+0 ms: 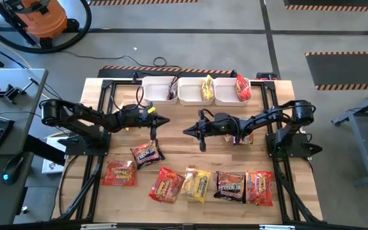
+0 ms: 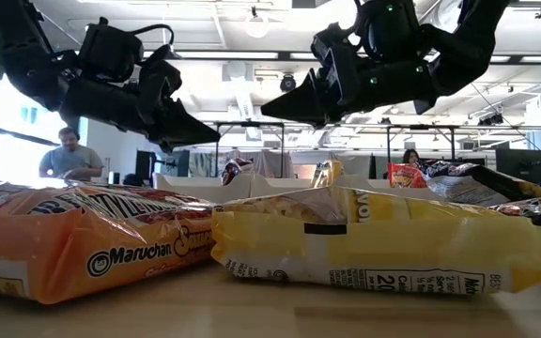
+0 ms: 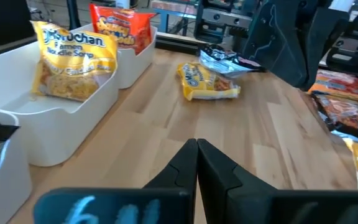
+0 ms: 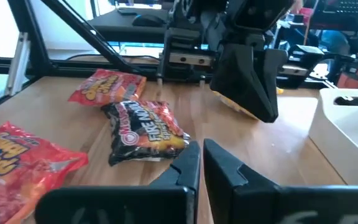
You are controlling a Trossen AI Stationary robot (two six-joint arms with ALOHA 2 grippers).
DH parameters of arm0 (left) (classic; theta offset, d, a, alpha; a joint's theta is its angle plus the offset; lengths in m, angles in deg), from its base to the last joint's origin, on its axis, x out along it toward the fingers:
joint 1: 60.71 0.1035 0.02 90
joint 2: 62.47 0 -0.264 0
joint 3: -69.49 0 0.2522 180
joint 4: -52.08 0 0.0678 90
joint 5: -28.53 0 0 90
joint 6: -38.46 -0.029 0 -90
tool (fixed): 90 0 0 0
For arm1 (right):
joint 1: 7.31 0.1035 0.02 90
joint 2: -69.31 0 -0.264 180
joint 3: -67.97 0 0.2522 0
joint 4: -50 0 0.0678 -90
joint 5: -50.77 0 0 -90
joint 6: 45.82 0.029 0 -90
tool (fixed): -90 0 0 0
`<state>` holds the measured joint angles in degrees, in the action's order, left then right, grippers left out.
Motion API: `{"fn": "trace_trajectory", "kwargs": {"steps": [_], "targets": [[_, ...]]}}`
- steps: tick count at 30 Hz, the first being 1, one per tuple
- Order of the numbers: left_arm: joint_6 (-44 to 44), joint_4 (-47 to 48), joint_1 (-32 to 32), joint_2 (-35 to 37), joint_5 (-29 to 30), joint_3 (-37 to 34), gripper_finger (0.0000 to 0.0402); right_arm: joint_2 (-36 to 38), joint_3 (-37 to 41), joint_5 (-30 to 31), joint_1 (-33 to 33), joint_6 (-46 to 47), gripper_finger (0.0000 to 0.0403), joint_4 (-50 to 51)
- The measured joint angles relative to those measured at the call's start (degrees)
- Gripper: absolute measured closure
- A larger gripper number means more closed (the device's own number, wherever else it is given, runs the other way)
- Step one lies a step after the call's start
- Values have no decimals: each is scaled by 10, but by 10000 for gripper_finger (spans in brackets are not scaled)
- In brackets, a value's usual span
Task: Sort Maruchan noodles
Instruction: Put the yellow noodle into the center white bin
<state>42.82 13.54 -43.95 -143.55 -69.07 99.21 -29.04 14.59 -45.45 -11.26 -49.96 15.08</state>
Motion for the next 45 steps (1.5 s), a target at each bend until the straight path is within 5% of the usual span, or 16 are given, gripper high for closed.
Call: {"fn": "trace_trajectory", "kwargs": {"steps": [13,25,35,45], "targets": [[5,-2,-43,0,-2,1,354,0,0,-21,0,2,402,9],[-25,1,-67,0,-15,14,377,18,0,-40,-2,13,402,64],[-31,1,-67,0,-48,14,401,128,-1,70,-2,52,402,279],[-31,-29,-66,-28,-69,14,401,163,-75,172,-15,236,364,759]]}}
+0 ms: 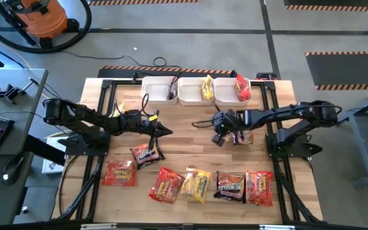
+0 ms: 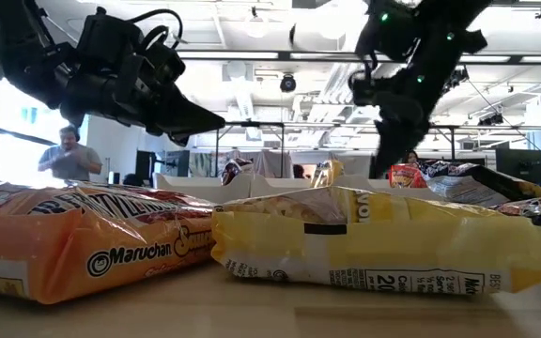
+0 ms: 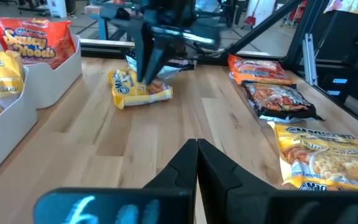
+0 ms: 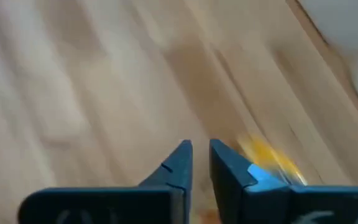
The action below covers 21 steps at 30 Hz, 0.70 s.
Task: Sort Maruchan noodles
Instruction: Put the yellow noodle into the center white bin
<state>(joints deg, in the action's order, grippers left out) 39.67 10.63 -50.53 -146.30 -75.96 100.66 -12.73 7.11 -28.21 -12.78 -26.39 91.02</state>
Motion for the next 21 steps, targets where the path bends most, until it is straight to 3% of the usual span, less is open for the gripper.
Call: {"fn": "trace_trajectory", "kwargs": {"steps": [5,11,14,21], "targets": [[0,-37,1,-55,0,10,401,-9,-48,21,-12,99,356,233],[6,-38,1,-121,-3,50,401,-9,-47,24,-26,186,355,378],[8,-38,1,-148,-4,67,401,-9,-37,25,-29,184,355,371],[18,-38,1,-180,-18,87,401,-18,19,-40,-46,162,355,192]]}}
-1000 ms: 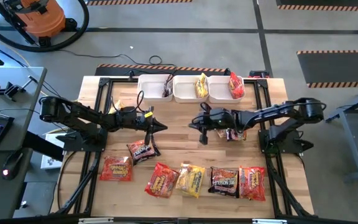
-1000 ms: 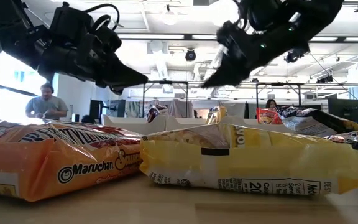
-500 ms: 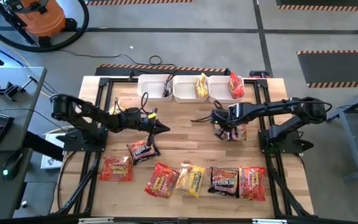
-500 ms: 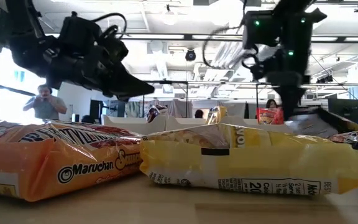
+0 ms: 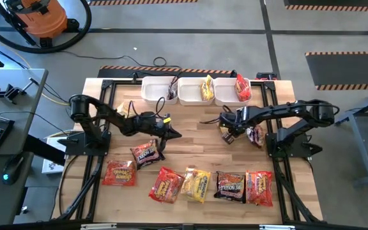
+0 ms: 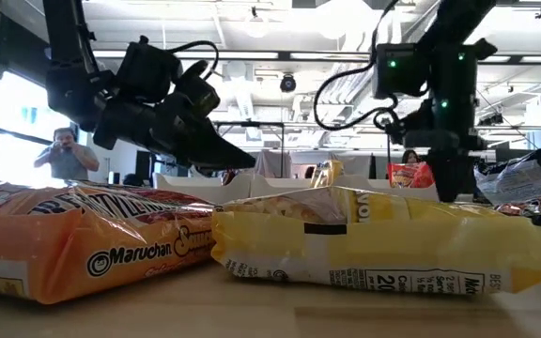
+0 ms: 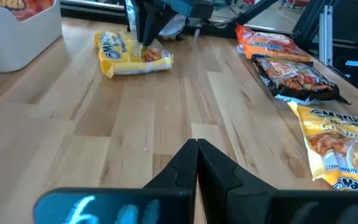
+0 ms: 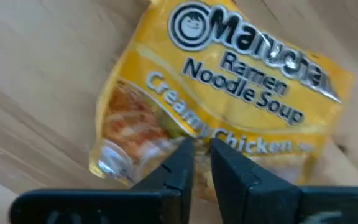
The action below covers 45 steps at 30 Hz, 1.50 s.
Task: Sort Maruchan noodles
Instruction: Put the yellow noodle into the center white bin
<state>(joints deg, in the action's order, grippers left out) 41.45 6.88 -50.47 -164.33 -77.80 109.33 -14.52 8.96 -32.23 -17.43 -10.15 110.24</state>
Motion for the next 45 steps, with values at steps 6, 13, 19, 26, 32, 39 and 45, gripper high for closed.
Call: {"fn": "trace_trajectory", "kwargs": {"steps": [6,13,19,26,32,39,45], "targets": [[27,-12,0,0,1,2,401,1,6,-78,13,-59,355,-157],[38,-9,0,0,5,4,401,13,-32,-15,18,-80,355,-85],[49,19,-5,0,28,23,391,12,8,-17,8,-26,355,-56],[34,149,-29,-7,86,75,339,12,66,-85,23,-26,355,-236],[17,158,-33,-43,108,104,295,12,72,-96,44,-30,355,-300],[-18,164,-28,-98,152,132,259,12,72,-101,66,-37,355,-334],[-47,174,-13,-127,154,160,233,12,72,-101,76,-50,355,-346]]}}
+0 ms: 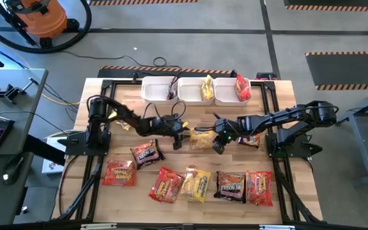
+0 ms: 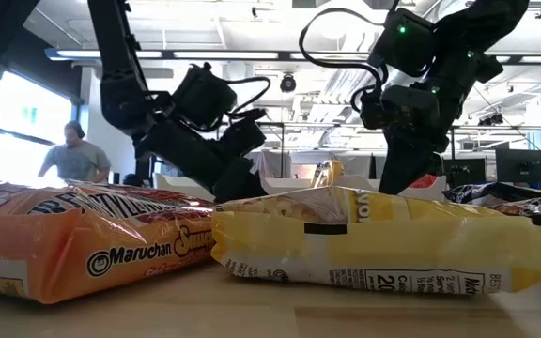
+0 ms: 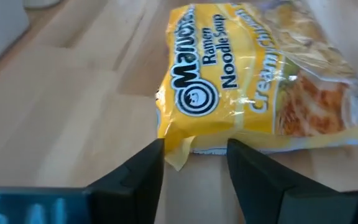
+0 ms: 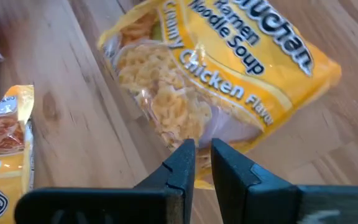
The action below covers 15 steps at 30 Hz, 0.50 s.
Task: Sort Maruchan noodles
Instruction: Put the yellow noodle into the center white bin
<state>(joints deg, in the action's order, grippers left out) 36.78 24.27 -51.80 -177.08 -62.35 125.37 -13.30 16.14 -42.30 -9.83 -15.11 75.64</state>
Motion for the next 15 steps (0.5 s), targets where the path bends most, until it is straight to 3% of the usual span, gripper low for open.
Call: {"fn": "trace_trajectory", "kwargs": {"steps": [7,15], "targets": [[-94,16,15,-3,-2,21,218,0,0,0,1,-17,355,-3],[-168,23,16,-46,-92,80,218,0,0,-1,0,-46,355,-24]]}}
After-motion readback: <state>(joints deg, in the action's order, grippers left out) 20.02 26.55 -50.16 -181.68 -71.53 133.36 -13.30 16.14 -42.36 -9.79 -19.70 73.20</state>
